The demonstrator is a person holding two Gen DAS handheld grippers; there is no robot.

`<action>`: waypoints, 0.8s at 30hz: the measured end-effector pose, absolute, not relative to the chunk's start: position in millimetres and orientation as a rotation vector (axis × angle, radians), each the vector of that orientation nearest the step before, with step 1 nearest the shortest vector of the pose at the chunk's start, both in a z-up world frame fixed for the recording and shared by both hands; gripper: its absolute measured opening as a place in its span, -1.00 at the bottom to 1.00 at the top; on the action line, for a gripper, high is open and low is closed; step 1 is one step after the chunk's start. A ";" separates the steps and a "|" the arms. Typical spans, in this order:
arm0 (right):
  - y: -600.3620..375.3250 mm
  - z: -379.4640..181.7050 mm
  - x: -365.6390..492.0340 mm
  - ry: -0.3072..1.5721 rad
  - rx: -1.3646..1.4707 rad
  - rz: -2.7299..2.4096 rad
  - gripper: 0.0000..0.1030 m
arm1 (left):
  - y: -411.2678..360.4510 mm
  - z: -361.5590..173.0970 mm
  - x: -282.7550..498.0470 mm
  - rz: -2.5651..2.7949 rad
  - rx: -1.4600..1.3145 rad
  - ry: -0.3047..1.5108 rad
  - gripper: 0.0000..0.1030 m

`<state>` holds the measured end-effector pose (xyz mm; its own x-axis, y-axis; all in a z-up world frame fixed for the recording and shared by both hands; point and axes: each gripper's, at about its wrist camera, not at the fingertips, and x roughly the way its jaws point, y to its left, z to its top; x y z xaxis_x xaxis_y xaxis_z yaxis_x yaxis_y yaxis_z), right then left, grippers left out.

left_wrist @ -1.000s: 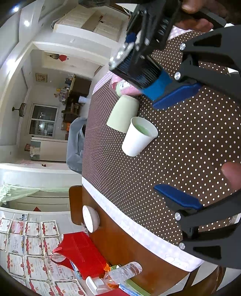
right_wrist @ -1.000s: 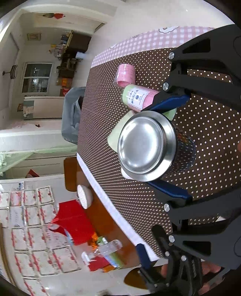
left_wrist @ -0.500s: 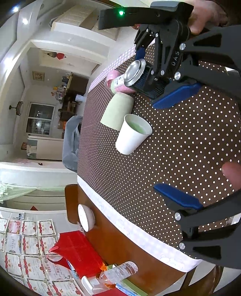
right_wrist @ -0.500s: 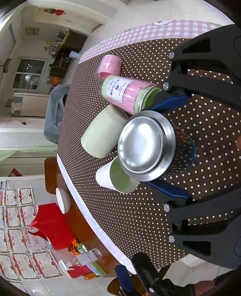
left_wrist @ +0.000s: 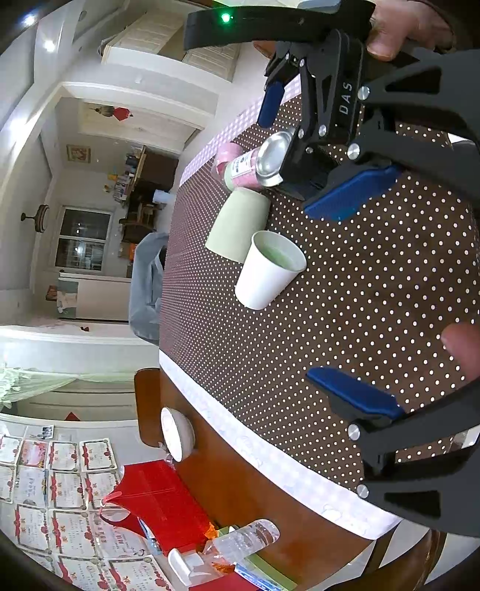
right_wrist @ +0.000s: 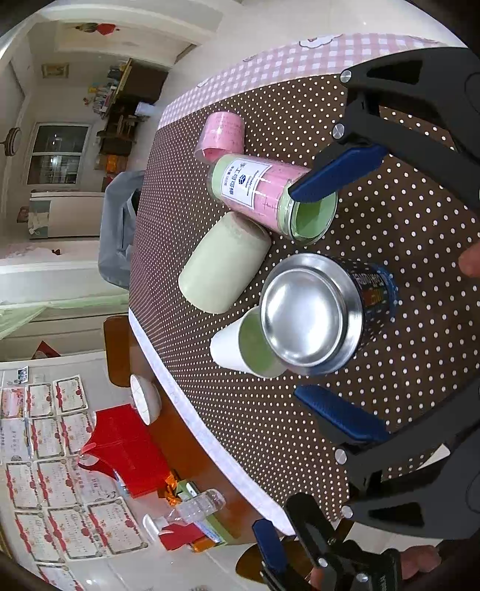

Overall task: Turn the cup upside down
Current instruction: 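Set the can down lid up and open the right gripper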

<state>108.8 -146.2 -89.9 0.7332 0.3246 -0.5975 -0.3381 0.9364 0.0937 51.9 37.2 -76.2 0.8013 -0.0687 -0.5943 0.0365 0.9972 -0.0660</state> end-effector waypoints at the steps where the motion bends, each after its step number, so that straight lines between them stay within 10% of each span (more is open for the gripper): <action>1: -147.3 -88.1 108.1 0.652 -0.014 0.364 0.88 | 36.7 -74.0 50.4 -0.058 -0.049 0.634 0.59; 24: -186.8 -13.5 34.9 0.449 0.110 0.246 0.88 | 9.4 -14.5 8.8 -0.045 0.046 0.421 0.59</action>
<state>34.9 -186.8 -13.5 0.8721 0.2587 -0.4154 -0.2107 0.9646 0.1586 8.8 9.4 -14.5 0.9115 -0.0337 -0.4099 0.0530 0.9980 0.0357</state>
